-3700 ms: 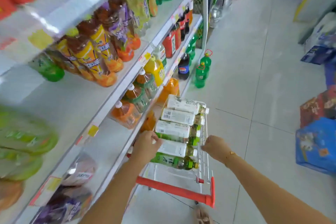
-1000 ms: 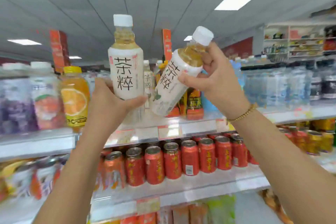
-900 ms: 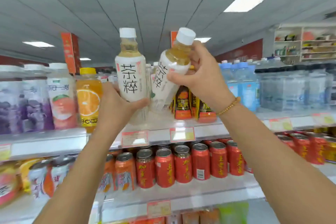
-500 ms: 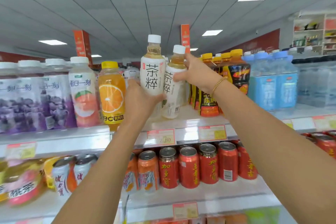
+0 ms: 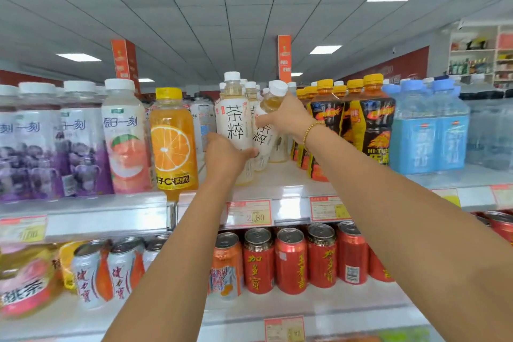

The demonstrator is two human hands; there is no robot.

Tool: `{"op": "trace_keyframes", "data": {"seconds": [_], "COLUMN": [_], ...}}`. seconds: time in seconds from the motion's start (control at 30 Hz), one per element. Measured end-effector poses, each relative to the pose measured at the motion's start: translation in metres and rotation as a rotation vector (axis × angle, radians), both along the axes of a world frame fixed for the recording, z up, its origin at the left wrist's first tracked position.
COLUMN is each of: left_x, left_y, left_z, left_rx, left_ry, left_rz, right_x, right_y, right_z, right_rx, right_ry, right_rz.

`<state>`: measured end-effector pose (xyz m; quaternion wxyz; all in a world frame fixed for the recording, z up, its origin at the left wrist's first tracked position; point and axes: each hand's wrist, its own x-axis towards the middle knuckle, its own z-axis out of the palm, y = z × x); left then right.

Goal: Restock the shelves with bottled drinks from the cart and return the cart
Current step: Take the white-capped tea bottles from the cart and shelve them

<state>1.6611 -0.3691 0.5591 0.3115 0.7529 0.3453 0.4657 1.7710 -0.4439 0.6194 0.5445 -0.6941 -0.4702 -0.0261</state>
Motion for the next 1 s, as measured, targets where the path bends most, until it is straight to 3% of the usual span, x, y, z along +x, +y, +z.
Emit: {"op": "trace_keyframes", "data": {"seconds": [0.2,0.4,0.6,1.0], "left_x": [0.001,-0.001,-0.007,0.027], "left_y": [0.011,0.012,0.009,0.028], "left_z": [0.008,0.009,0.015,0.020], "left_rx": [-0.037,-0.008,0.015,-0.022], "left_ry": [0.113,0.193,0.390,0.425], "left_rz": [-0.017,-0.034,-0.060,-0.097], "right_x": [-0.004,0.003,-0.006,0.012], "right_y": [0.010,0.019,0.016,0.032], "right_z": [0.043,0.001,-0.066,-0.054], "right_rx": [-0.256,0.016,-0.223,-0.416], "right_ry": [-0.013,0.151,-0.089,-0.294], "right_rz": [0.001,-0.025,-0.274,-0.512]}}
